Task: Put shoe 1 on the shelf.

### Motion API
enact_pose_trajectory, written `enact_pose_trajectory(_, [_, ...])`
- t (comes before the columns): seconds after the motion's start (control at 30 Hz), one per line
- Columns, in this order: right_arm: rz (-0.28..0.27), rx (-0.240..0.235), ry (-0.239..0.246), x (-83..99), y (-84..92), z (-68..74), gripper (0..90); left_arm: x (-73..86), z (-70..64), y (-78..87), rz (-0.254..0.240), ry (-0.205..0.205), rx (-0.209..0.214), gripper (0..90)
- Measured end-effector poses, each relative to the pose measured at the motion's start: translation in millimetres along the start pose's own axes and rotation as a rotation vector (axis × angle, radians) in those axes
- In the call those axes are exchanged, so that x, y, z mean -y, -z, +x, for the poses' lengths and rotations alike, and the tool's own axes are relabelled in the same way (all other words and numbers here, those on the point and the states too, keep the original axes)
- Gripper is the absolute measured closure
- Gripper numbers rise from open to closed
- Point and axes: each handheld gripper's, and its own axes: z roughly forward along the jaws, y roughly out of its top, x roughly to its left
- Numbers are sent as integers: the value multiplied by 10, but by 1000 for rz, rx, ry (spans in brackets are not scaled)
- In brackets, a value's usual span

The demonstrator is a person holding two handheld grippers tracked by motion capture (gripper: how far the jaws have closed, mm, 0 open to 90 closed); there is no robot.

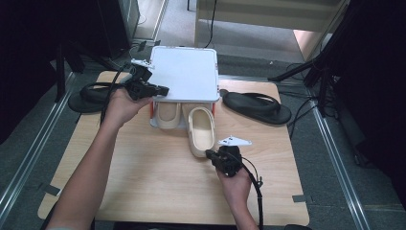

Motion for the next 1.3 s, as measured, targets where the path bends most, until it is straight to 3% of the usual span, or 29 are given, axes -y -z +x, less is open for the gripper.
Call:
enact_pose_trajectory(0.5, [28,19,21,74,-31,-34,900,-1,-4,-2,0,-7,-2,900])
enact_pose_trajectory(0.87, [4,-3,38,-69,-128,18,900,-1,-6,-1,0,-4,-4,899])
enact_pose_trajectory(1.3, [6,-11,56,-377,-405,45,900,-4,-5,-1,2,-7,-4,898])
